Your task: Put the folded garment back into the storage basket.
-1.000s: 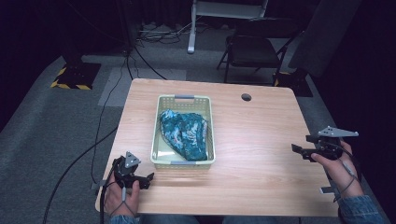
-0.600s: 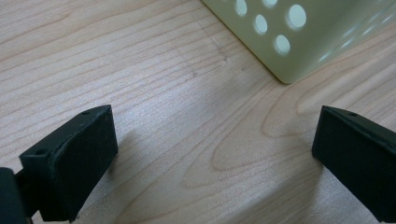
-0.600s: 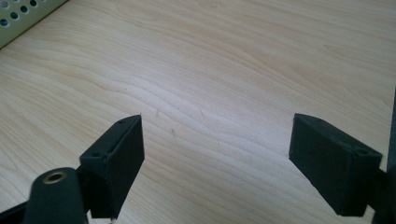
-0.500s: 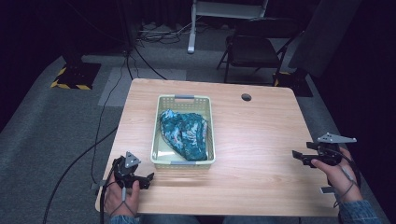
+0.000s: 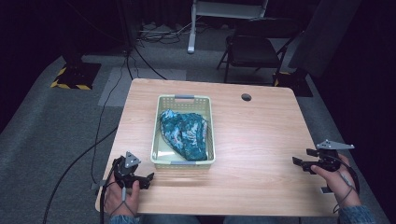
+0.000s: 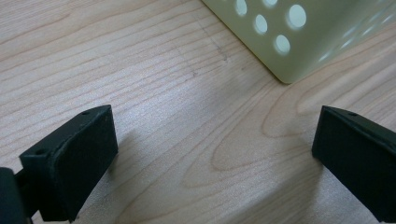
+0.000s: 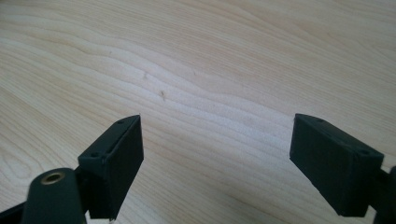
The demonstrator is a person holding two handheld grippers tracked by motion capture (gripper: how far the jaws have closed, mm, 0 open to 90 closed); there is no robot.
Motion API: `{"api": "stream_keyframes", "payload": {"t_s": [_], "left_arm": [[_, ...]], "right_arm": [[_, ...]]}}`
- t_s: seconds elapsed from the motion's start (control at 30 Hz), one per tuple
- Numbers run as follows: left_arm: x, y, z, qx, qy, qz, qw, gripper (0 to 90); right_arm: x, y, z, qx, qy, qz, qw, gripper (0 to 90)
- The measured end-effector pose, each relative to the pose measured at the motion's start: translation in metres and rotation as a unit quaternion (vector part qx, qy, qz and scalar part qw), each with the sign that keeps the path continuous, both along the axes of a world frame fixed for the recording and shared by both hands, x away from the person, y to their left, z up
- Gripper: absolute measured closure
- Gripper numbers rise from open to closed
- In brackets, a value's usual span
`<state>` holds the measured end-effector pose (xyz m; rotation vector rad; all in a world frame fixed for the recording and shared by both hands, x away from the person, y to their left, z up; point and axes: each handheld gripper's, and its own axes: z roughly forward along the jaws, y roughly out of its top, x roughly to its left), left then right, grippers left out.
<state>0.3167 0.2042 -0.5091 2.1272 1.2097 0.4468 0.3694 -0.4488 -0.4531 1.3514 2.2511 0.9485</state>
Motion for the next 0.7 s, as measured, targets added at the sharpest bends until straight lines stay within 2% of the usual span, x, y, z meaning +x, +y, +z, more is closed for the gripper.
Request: {"api": "stream_keyframes", "payload": {"t_s": [0.7], "left_arm": [[0.000, 0.000, 0.000, 0.000, 0.000, 0.000, 1.0000, 0.2]], "right_arm": [[-0.011, -0.007, -0.031, -0.011, 0.024, -0.002, 0.9997, 16.6]]}}
